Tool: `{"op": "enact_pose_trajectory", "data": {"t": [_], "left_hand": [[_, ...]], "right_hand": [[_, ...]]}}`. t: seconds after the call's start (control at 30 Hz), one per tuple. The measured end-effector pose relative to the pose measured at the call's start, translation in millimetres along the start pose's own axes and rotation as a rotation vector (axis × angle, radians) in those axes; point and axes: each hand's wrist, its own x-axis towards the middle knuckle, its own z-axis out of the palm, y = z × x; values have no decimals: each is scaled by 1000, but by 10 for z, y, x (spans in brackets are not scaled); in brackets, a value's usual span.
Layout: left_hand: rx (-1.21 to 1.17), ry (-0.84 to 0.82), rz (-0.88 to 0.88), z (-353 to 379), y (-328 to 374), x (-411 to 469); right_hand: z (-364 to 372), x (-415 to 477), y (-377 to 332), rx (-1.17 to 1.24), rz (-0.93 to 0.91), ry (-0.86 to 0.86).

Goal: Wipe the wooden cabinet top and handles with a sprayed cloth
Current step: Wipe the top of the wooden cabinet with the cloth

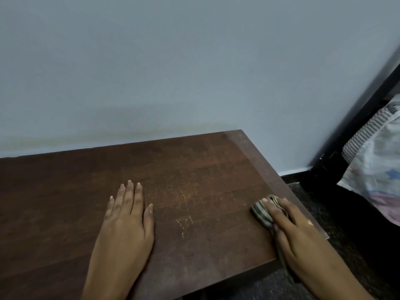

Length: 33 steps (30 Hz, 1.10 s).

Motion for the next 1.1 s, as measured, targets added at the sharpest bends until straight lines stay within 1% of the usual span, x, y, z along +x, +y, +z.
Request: {"op": "enact_pose_trajectory", "data": {"t": [0.07,0.17,0.27,0.6,0.73,0.83,0.97,1.1], "left_hand": [[-4,-4,-4,13,-3,-3],[13,-5,-1,25,-6,-3],[13,-7,-13,37,-10,-6],[2,-68,17,9,-31,29],[2,-61,30,16,-56,45],[9,-50,43,15,-60,54],[24,-47,55,18,-47,58],[-15,-5,31,20,-35,31]], "right_hand": [[7,-28,85,-1,28,-4],[13,78,86,27,-20,71],[-20,302,76,53,-62,32],[49,1580,-178,74,-63,20],[75,2111,-218,73,-59,7],[73,2382,-245,83,-24,2],[63,2515,-207,70,16,3],[54,2424,-157,114,32,11]]}}
